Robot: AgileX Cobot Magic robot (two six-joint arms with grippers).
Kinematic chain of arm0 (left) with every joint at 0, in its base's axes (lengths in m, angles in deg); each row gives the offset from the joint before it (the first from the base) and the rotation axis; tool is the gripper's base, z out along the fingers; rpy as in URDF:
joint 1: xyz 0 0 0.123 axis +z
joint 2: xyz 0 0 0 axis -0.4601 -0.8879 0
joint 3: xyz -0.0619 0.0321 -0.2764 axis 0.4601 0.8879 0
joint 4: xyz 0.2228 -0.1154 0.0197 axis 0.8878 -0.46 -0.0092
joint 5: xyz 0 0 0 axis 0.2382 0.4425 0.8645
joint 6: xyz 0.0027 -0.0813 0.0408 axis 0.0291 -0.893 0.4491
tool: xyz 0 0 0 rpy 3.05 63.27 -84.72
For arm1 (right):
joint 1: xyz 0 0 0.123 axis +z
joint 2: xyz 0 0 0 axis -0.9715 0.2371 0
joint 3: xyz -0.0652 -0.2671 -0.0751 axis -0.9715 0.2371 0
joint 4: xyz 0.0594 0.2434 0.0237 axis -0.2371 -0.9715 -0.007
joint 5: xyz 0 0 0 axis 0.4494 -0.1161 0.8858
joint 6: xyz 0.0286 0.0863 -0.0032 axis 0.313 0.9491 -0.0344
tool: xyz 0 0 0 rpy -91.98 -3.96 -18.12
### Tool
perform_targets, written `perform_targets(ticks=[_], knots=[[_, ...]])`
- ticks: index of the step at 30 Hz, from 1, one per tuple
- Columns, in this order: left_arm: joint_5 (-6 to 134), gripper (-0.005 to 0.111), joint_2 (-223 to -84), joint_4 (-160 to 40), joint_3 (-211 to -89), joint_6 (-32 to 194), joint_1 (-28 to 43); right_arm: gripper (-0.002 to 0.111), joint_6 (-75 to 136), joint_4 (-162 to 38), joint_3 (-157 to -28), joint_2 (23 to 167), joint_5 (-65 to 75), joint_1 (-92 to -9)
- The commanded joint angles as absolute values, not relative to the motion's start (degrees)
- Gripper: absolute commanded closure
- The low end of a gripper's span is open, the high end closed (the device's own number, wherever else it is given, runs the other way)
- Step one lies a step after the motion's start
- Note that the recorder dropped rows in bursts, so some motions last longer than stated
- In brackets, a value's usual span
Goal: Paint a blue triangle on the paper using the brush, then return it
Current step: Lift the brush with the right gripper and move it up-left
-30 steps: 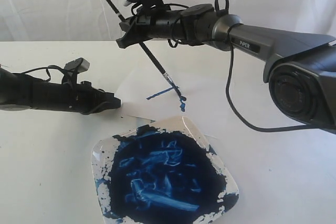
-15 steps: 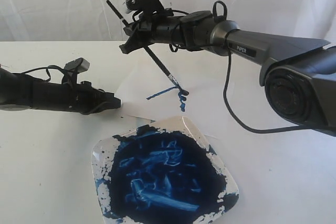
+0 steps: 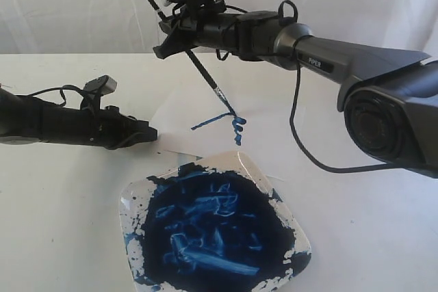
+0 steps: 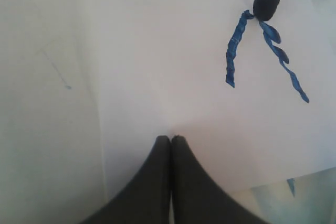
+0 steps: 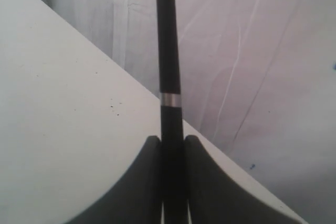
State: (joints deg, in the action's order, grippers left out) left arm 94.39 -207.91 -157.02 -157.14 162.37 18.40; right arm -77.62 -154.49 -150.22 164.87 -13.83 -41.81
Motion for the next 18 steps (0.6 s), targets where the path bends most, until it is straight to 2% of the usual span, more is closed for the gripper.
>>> perform_targets(ticks=[1,18], knots=[[93.9,0.107,-208.1,-156.4,-157.2,162.5,18.1,0.108,-85.1,-162.3,-150.5,166.1,-15.5,-42.1],[93.9,0.107,-208.1,-156.4,-157.2,162.5,18.1,0.108,-84.7,-162.3,-150.5,166.1,-16.0,-42.1]])
